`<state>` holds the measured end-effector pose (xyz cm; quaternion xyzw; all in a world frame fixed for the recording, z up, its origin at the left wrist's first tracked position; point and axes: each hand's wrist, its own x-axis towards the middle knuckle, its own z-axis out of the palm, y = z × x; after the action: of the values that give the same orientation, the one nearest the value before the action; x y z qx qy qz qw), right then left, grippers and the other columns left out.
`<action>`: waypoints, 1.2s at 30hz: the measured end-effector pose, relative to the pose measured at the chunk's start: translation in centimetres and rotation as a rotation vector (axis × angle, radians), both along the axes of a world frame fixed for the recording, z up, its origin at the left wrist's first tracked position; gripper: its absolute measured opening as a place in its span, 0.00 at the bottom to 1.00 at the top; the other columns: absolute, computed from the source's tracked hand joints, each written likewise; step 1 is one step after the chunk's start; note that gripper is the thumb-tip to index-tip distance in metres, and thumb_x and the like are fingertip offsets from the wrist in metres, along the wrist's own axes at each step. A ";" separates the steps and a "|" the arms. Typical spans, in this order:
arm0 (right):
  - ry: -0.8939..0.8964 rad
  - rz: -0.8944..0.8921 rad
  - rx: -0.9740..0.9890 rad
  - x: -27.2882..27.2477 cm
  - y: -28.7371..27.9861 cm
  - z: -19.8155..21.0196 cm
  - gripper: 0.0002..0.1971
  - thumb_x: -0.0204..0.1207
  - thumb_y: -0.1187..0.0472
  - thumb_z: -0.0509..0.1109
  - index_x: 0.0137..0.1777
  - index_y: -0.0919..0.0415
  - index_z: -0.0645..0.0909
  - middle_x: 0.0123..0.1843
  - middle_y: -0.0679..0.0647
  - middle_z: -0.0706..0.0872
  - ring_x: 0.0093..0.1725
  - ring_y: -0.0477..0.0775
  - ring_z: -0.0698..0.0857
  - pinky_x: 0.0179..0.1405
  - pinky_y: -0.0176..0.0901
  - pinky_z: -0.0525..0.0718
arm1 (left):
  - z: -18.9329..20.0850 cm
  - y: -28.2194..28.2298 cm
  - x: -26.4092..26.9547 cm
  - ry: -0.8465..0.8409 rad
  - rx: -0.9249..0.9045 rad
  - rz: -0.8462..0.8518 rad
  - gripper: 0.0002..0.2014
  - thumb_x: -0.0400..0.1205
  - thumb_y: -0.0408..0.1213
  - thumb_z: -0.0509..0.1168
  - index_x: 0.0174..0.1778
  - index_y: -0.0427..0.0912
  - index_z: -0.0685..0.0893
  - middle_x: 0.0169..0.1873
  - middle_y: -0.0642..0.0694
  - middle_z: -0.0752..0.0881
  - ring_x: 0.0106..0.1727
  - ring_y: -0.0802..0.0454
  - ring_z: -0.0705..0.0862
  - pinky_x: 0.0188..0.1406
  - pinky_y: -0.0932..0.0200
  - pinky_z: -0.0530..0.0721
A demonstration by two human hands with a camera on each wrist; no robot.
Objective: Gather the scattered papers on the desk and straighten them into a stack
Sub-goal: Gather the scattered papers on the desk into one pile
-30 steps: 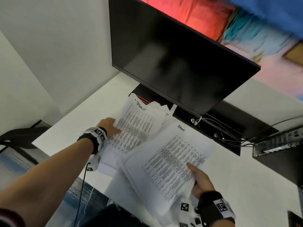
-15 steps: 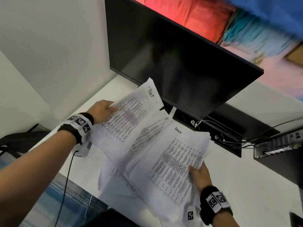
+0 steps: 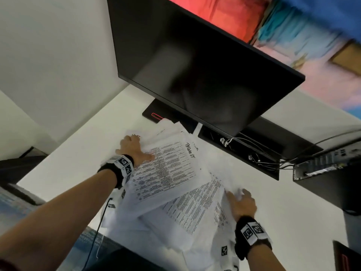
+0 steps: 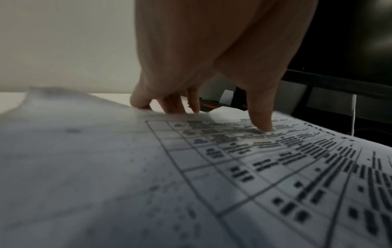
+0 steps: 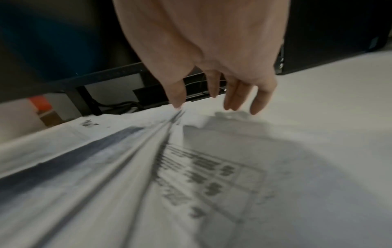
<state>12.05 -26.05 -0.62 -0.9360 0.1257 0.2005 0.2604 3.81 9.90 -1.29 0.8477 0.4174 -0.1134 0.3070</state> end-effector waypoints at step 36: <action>-0.055 -0.230 0.418 -1.6 -4.6 9.2 0.07 0.83 0.68 0.67 0.44 0.70 0.84 0.39 0.63 0.88 0.32 0.56 0.83 0.22 0.35 0.82 | -0.9 -3.5 0.0 -0.157 -0.470 0.096 0.45 0.80 0.46 0.73 0.87 0.36 0.56 0.86 0.39 0.61 0.85 0.41 0.62 0.83 0.47 0.63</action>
<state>10.49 -30.68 8.56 -0.8464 0.1801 0.1655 0.4731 3.86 6.37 -2.23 0.7384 0.3944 -0.1261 0.5322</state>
